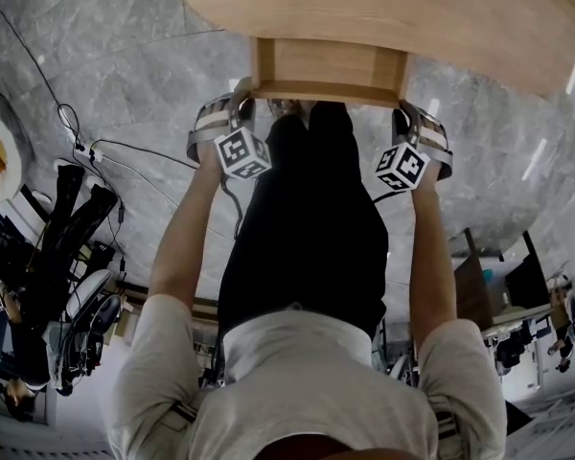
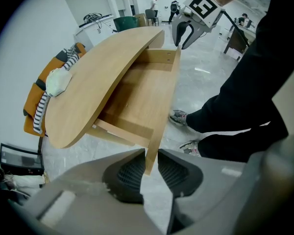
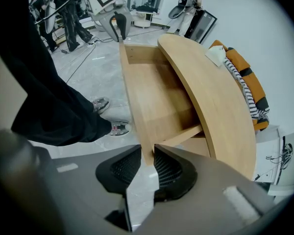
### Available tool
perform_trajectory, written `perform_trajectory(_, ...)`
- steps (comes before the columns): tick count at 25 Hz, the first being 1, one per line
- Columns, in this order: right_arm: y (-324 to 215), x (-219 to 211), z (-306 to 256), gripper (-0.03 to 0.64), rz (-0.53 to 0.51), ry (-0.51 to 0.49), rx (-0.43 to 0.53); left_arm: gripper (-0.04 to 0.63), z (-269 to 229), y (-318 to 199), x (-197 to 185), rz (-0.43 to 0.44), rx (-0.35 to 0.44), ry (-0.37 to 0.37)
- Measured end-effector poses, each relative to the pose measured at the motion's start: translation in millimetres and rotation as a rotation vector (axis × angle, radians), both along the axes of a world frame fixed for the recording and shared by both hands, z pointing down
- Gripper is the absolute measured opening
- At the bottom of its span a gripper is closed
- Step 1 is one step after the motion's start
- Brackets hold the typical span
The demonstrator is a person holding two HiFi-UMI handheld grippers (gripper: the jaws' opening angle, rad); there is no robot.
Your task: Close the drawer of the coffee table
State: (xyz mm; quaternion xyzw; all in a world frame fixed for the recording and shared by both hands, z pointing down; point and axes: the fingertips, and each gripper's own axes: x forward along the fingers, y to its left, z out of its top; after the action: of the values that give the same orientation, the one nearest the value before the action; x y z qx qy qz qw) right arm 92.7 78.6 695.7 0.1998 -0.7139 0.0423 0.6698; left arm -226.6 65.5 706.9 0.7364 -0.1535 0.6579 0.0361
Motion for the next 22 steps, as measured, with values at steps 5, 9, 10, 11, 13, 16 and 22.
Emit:
perform_trajectory(5,-3,0,-3,0.086,-0.001,-0.001,0.004,0.104,-3,-3,0,-0.010,0.005,-0.004)
perform_trajectory(9,-8,1,-5,0.086,-0.003,0.001,0.002,0.104,-5,-7,1,-0.016,0.002,-0.005)
perform_trajectory(10,-10,2,-5,0.086,-0.004,0.002,0.000,0.104,-5,-8,1,-0.018,0.001,-0.007)
perform_trajectory(11,-11,3,-5,0.086,-0.003,0.002,0.000,0.104,-4,-8,1,-0.020,0.001,-0.009)
perform_trajectory(13,-12,4,-6,0.086,-0.002,0.003,-0.001,0.104,-4,-9,2,-0.023,0.000,-0.011)
perform_trajectory(16,-16,5,-4,0.086,-0.005,0.004,-0.004,0.104,-2,-11,3,-0.028,-0.003,-0.009)
perform_trajectory(22,-27,7,-3,0.086,-0.006,0.007,-0.004,0.104,-1,-20,6,-0.036,-0.006,-0.010)
